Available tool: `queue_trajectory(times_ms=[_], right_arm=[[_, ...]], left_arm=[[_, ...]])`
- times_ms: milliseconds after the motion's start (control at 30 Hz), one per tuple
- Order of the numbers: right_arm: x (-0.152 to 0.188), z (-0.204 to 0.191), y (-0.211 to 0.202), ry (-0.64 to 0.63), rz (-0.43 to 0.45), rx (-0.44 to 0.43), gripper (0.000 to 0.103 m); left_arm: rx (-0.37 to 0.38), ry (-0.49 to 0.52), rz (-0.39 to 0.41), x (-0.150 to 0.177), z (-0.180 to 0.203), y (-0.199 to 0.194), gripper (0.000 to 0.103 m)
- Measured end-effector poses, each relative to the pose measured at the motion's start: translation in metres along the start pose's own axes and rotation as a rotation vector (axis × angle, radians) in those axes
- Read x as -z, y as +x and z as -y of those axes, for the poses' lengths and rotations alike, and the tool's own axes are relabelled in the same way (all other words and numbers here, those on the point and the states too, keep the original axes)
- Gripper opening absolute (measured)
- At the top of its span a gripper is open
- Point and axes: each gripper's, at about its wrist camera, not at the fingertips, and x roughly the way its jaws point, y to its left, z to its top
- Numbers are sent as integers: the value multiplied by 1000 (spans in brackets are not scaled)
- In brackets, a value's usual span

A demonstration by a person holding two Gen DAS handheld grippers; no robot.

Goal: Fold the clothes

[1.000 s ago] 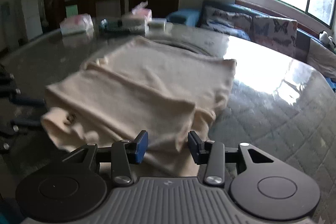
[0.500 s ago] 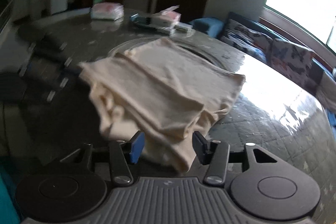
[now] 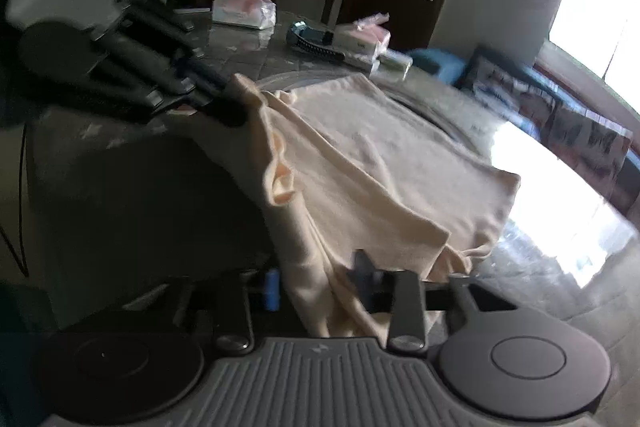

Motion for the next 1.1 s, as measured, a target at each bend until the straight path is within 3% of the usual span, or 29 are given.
queue_trajectory(times_ms=[67, 200, 500, 567, 633, 900, 1100], right_arm=[[-4, 7, 1, 30, -3, -9, 19], [-12, 17, 2, 66, 1, -16, 17], [-24, 25, 2, 93, 29, 2, 15], [-23, 24, 2, 98, 32, 8, 14], [-20, 23, 1, 106, 36, 15, 12], [-10, 13, -20, 121, 89, 46, 7], [-9, 1, -52, 113, 125, 27, 7]], left_arm=[[-6, 8, 1, 6, 2, -3, 22], [-10, 56, -4, 17, 8, -6, 29], [-69, 170, -26, 35, 16, -5, 29], [-80, 188, -24, 36, 16, -3, 25], [-85, 192, -28, 37, 15, -2, 10], [-70, 135, 9, 26, 12, -25, 6], [-52, 107, 22, 24, 20, -64, 6]])
